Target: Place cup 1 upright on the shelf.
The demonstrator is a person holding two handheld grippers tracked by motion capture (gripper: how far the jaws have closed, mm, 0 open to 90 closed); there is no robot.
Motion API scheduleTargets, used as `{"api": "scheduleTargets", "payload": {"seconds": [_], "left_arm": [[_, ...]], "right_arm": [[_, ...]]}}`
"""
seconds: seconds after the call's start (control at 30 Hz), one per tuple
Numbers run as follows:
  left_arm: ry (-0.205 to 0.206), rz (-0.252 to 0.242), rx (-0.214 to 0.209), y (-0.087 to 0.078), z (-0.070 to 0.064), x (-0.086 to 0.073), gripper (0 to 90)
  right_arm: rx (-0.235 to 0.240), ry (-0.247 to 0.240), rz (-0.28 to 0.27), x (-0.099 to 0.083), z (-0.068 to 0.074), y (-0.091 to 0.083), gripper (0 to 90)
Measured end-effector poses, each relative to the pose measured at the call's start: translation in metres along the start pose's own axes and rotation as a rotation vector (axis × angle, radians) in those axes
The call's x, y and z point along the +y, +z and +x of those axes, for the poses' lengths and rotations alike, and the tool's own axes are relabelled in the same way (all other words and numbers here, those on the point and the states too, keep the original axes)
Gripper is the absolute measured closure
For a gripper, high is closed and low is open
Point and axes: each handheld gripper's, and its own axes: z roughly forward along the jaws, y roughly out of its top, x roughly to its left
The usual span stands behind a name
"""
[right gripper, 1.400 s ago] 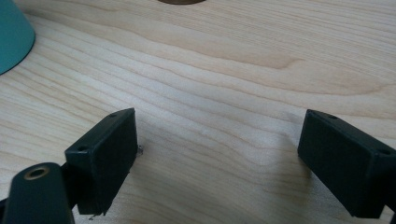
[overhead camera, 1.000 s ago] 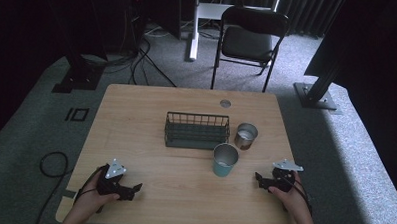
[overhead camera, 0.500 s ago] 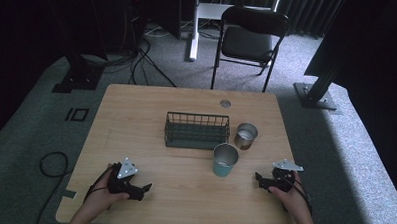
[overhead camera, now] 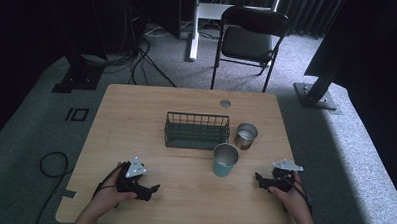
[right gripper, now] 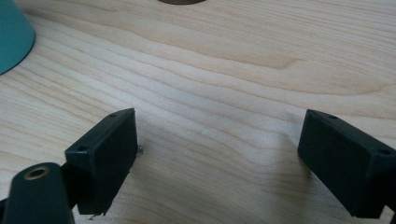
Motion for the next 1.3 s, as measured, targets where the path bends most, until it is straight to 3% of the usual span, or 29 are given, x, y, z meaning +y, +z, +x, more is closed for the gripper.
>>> {"api": "scheduleTargets", "payload": {"seconds": [0.33, 0.6, 0.93, 1.3], "left_arm": [[0.020, -0.023, -0.051, 0.011, -0.010, 0.015, 1.3], [0.017, -0.078, -0.100, 0.015, -0.015, 0.032, 1.3], [0.068, -0.076, -0.146, 0.026, -0.027, 0.051, 1.4], [0.087, -0.095, -0.205, 0.043, -0.042, 0.069, 1.3]], "right_arm": [[0.000, 0.000, 0.000, 0.000, 0.000, 0.000, 11.6], [0.000, 0.000, 0.000, 0.000, 0.000, 0.000, 11.7], [0.000, -0.001, 0.001, 0.000, 0.000, 0.000, 11.7], [0.000, 0.002, 0.000, 0.000, 0.000, 0.000, 11.7]]}}
